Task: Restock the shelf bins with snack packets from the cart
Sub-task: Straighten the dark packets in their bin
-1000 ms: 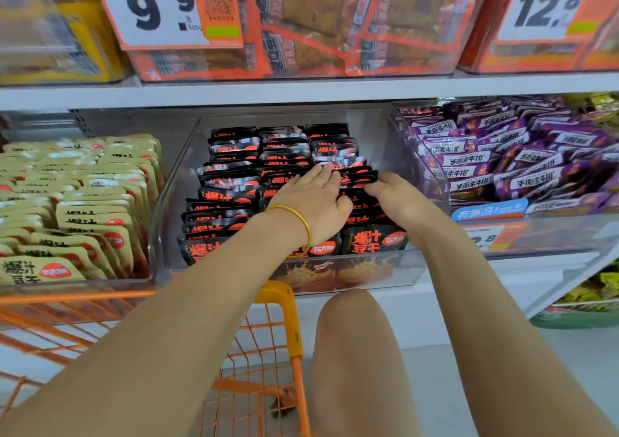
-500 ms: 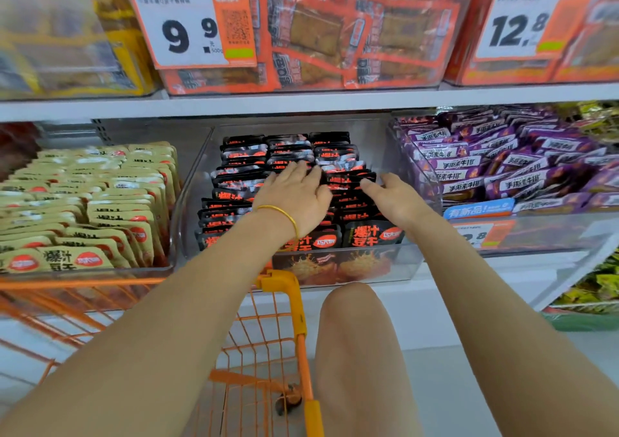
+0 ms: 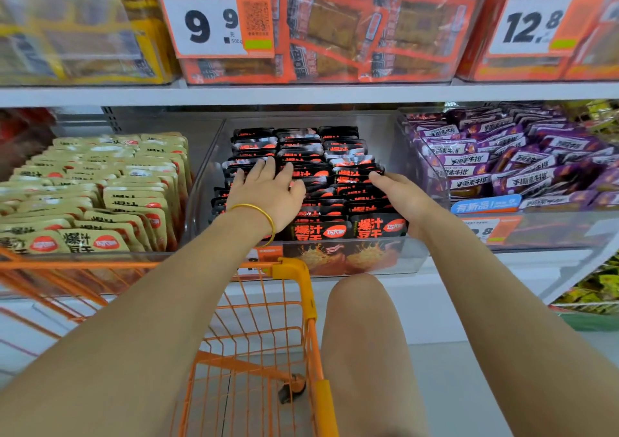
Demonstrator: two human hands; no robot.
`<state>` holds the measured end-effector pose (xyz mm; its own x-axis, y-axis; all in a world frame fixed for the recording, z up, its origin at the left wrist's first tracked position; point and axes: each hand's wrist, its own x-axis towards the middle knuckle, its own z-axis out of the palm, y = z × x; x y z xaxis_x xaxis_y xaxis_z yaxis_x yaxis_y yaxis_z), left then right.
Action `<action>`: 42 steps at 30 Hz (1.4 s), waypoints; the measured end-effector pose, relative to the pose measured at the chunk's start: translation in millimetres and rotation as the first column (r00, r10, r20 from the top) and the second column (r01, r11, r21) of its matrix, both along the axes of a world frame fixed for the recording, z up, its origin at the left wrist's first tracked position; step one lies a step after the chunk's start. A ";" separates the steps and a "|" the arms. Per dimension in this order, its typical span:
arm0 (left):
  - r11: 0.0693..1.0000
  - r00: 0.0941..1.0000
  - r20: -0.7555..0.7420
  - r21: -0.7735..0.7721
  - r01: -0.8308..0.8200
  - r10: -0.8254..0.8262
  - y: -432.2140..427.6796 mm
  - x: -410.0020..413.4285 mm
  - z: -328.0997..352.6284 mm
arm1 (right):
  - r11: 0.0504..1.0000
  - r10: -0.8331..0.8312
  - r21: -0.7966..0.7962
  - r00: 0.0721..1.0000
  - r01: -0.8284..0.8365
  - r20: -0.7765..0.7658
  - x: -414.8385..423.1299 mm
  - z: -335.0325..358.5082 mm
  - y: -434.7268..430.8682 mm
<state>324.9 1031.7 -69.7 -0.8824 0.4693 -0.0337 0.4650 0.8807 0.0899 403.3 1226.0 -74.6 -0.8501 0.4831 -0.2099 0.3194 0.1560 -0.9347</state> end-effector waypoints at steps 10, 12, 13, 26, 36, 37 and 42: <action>0.981 0.995 -0.095 0.194 0.000 0.019 -10.9 3.7 -2.9 | 0.746 -0.040 0.635 0.965 0.201 -0.258 20.4 7.1 -13.8; 0.912 0.954 -0.296 0.379 0.159 -0.043 -17.8 18.6 -0.6 | 0.556 0.139 0.786 0.902 0.270 -0.409 40.3 7.9 -25.9; 0.867 0.916 -0.393 0.426 0.257 -0.078 -21.8 29.8 0.6 | 0.473 0.227 0.840 0.885 0.264 -0.406 50.4 5.3 -34.5; 0.949 0.738 -0.651 0.085 0.304 -0.178 -52.1 62.6 -31.4 | 0.057 0.104 0.976 0.971 0.209 -0.214 54.7 -48.6 -74.1; 0.941 0.762 -0.640 0.191 0.279 -0.096 -45.9 57.3 -37.2 | 0.030 0.155 0.942 0.930 0.333 -0.334 46.7 -52.8 -67.2; 0.938 0.757 -0.645 0.191 0.288 -0.101 -45.4 55.9 -36.6 | 0.034 0.156 0.941 0.928 0.338 -0.339 45.6 -52.5 -66.9; 0.929 0.731 -0.676 0.204 0.308 -0.094 -43.7 49.7 -32.3 | 0.093 0.164 0.923 0.909 0.373 -0.384 40.1 -48.1 -64.8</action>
